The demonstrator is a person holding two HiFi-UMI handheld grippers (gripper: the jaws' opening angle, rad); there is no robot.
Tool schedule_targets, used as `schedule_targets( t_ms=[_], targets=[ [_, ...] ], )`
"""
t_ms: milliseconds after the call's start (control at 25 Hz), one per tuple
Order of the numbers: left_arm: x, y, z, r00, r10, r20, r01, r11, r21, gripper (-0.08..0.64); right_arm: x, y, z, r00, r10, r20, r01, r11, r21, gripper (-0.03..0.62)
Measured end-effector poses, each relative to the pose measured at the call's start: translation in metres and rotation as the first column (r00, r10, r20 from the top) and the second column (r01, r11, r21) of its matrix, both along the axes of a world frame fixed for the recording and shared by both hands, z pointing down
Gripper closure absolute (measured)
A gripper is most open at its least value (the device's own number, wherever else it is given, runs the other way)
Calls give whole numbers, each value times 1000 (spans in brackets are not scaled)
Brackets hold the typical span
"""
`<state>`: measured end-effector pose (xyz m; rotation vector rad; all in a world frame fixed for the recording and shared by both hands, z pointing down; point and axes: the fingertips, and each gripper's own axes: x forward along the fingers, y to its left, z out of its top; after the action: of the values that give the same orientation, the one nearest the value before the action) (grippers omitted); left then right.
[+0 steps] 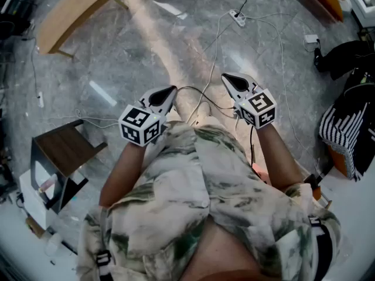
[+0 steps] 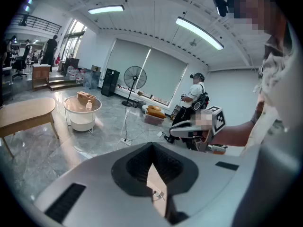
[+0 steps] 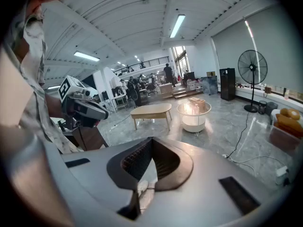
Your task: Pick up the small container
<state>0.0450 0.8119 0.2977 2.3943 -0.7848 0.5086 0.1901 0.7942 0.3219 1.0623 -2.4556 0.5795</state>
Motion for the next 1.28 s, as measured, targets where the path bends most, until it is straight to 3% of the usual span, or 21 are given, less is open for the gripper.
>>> schedule_targets(
  t_ms=[240,600,760,920,1080,1280],
  targets=[
    [-11,-33,-4,998,38,-55,-39,999,-11,538,-34,-38,2,1000,-16,-20,16,1000,-5,572],
    [-50,-149,-1,986,142,-89,-142,990,9,538,-86,-157,-3,997,24,-79,-23,999,23,569],
    [-70,-198,-1,977,192,-96,-191,981,22,538,-108,-214,-7,993,73,-90,-70,997,40,492],
    [-95,-235,3,971,220,-94,-219,975,26,538,-131,-255,-7,990,97,-105,-93,995,42,479],
    [-113,-267,5,974,209,-92,-207,978,31,538,-148,-289,-6,989,94,-118,-90,995,40,480],
    [-119,-300,3,984,132,-123,-132,991,11,538,-150,-326,-8,990,71,-125,-68,997,33,485]
  ],
)
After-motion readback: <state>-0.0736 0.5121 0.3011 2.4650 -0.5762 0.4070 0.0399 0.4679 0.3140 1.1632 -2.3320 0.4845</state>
